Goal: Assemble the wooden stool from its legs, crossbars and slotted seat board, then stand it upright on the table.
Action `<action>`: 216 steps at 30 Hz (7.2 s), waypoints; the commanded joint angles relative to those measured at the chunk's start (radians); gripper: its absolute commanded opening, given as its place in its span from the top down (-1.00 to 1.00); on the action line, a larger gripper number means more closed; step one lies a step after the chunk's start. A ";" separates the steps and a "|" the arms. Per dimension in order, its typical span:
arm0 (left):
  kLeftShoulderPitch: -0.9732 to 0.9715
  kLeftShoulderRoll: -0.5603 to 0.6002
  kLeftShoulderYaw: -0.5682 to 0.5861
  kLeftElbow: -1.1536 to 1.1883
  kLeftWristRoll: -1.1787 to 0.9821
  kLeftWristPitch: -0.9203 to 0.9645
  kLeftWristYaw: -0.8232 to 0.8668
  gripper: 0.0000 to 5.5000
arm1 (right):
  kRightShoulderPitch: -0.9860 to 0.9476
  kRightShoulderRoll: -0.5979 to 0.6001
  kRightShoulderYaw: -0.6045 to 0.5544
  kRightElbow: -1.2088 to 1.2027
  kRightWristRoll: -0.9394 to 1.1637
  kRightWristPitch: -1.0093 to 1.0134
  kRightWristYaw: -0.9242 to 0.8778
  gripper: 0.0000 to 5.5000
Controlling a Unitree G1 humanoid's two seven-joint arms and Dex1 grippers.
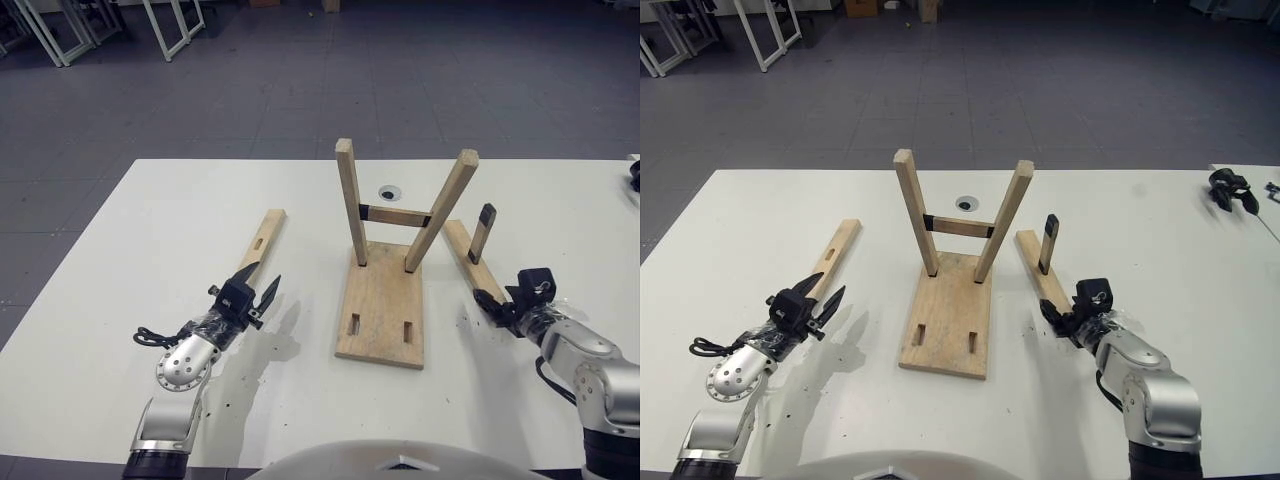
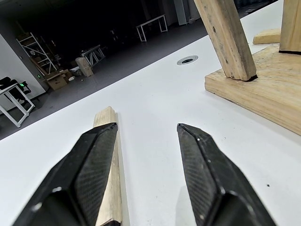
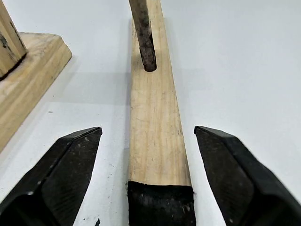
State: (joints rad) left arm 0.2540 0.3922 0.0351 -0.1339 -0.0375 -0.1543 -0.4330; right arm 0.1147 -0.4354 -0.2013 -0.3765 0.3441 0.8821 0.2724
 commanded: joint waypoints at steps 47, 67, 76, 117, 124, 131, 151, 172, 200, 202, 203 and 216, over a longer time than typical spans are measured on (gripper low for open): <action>-0.632 0.056 0.248 -0.098 -1.584 0.980 0.125 -0.40 | -0.841 0.122 -0.142 0.060 0.948 0.247 -0.072 0.27; -0.770 0.076 0.235 0.038 -1.787 1.116 0.073 -0.16 | -0.759 0.072 0.065 0.030 1.169 0.238 -0.057 0.27; -0.749 0.101 0.233 0.040 -1.706 1.135 -0.008 0.22 | -0.741 0.037 0.079 0.037 1.192 0.224 -0.046 0.27; -0.457 0.191 -0.313 0.216 -0.353 0.331 -0.865 0.24 | -0.352 -0.455 0.648 0.017 -0.125 -0.277 0.643 -0.16; -0.354 0.300 -0.438 0.172 -0.047 0.219 -0.705 0.26 | -0.282 -0.429 0.422 -0.036 -0.002 -0.145 0.574 -0.16; -0.304 0.320 -0.495 0.105 0.028 0.206 -0.591 0.26 | -0.278 -0.410 0.380 -0.029 0.005 -0.111 0.551 -0.16; -0.203 0.497 0.271 -0.312 -0.720 0.545 -0.489 -0.63 | -0.201 -0.380 0.332 -0.070 0.019 -0.052 0.497 -0.16; -0.725 0.289 -0.204 -0.347 -1.064 1.003 -0.021 -0.63 | -0.225 -0.365 0.354 -0.024 -0.015 -0.062 0.489 -0.16; -0.076 0.115 0.115 0.004 -0.362 0.510 0.125 -0.63 | -0.232 -0.361 0.364 -0.018 -0.019 -0.053 0.489 -0.16; -0.094 0.100 0.101 0.059 -0.347 0.490 0.091 -0.63 | -0.234 -0.359 0.365 -0.016 -0.022 -0.054 0.490 -0.16; -0.105 0.092 0.095 0.085 -0.340 0.482 0.079 -0.56 | -0.235 -0.358 0.366 -0.014 -0.023 -0.055 0.491 -0.16; -0.199 0.045 0.065 0.209 -0.257 0.588 0.077 0.21 | -0.278 -0.351 0.288 0.052 -0.013 -0.025 0.470 -0.16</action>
State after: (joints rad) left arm 0.0606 0.4541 0.0888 0.0895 -0.2903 0.3252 -0.3931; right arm -0.1219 -0.7867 0.1326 -0.3559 0.3208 0.8396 0.7557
